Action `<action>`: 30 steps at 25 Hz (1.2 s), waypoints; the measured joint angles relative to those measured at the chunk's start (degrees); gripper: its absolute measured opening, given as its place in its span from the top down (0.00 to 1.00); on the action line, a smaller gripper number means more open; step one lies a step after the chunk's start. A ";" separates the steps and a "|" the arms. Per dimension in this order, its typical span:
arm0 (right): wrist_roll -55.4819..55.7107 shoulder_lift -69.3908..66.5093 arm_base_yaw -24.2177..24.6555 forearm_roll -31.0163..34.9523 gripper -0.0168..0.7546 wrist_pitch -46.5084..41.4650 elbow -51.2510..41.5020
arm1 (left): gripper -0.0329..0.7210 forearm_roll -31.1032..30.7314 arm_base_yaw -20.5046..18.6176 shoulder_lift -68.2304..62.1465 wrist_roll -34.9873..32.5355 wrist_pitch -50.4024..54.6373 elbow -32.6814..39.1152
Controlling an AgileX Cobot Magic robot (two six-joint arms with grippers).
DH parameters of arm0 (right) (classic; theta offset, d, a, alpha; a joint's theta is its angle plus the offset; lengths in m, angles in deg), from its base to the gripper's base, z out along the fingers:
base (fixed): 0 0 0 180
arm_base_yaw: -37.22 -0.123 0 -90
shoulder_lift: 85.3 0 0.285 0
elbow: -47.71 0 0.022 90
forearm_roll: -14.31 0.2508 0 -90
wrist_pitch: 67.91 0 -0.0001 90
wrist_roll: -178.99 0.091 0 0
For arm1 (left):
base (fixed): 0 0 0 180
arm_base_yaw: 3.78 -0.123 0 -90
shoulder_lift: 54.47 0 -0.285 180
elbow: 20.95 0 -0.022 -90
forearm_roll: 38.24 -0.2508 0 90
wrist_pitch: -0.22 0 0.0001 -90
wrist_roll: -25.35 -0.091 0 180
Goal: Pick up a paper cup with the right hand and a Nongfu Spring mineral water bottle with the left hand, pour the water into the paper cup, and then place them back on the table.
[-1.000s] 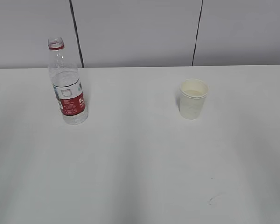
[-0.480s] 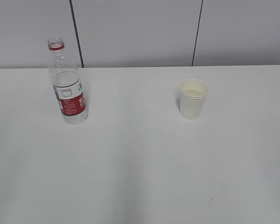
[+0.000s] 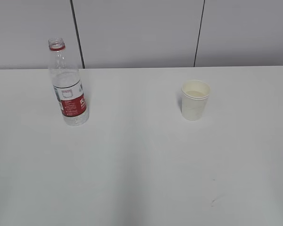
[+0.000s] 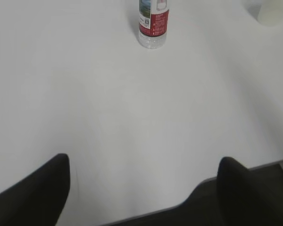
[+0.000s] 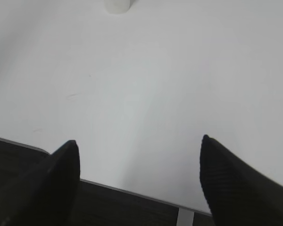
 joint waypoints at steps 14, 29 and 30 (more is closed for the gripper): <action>-0.57 0.00 0.00 1.11 0.22 8.57 -3.10 | 0.20 -0.17 0.00 0.00 -0.28 -10.17 3.12; -0.68 0.00 13.64 1.03 0.22 8.71 -3.20 | 0.20 -0.42 -1.64 0.00 -0.28 -10.23 3.12; -0.68 0.00 13.74 1.03 0.22 8.84 -3.20 | 0.20 -0.42 -1.64 0.00 -0.28 -10.23 3.12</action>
